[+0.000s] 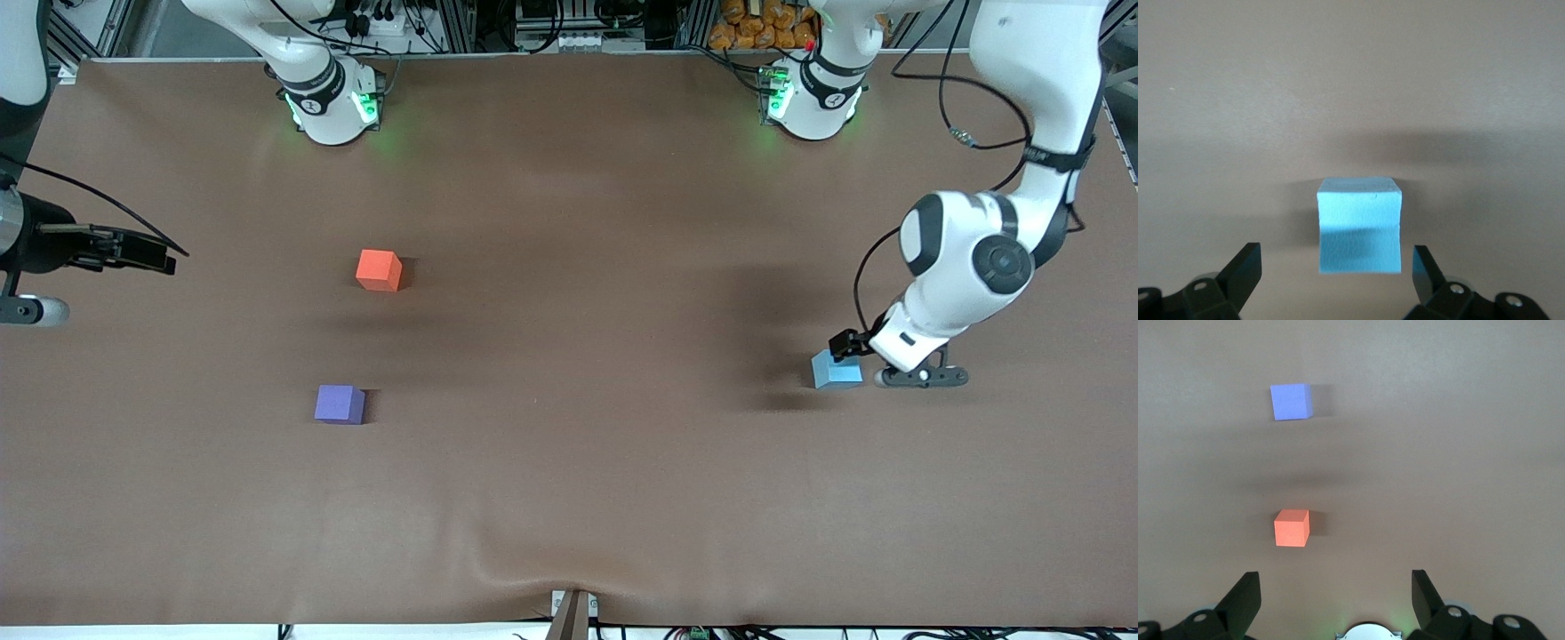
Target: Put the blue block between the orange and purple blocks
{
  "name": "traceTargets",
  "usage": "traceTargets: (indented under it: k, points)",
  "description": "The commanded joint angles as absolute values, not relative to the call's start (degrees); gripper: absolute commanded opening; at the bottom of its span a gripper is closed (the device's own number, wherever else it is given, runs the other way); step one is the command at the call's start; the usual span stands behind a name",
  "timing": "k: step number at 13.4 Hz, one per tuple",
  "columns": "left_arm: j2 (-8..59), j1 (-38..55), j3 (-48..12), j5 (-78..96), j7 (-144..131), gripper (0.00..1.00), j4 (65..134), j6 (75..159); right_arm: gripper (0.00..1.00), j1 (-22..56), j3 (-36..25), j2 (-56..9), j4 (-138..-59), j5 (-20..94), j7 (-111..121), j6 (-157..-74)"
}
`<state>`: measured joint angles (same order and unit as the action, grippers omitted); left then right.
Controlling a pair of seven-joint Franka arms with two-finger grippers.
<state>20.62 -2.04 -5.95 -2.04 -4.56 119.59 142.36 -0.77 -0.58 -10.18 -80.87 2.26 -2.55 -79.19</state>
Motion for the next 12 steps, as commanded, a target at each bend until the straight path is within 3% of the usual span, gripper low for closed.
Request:
traceTargets:
  k: [1, 5, 11, 12]
  points:
    - [21.0, -1.6, -6.2, -1.2, -4.7, 1.00, 118.2, 141.6, 1.00, -1.1, -0.2, -5.4, -87.3, 1.6, -3.3, -82.0]
    - [23.6, -1.8, -6.2, -0.9, -4.7, 1.00, 116.9, 141.7, 1.00, -4.1, 1.1, 0.1, -96.0, 1.7, -3.2, -89.1]
    - [27.0, -1.7, -6.2, 0.6, -4.7, 1.00, 115.6, 141.7, 1.00, -7.9, 1.4, -2.4, -88.3, 0.5, 1.2, -82.7]
    - [27.6, -1.6, -6.2, 0.6, -4.7, 0.82, 115.1, 141.7, 1.00, -8.2, 1.2, -2.4, -88.2, 0.7, 1.8, -82.4]
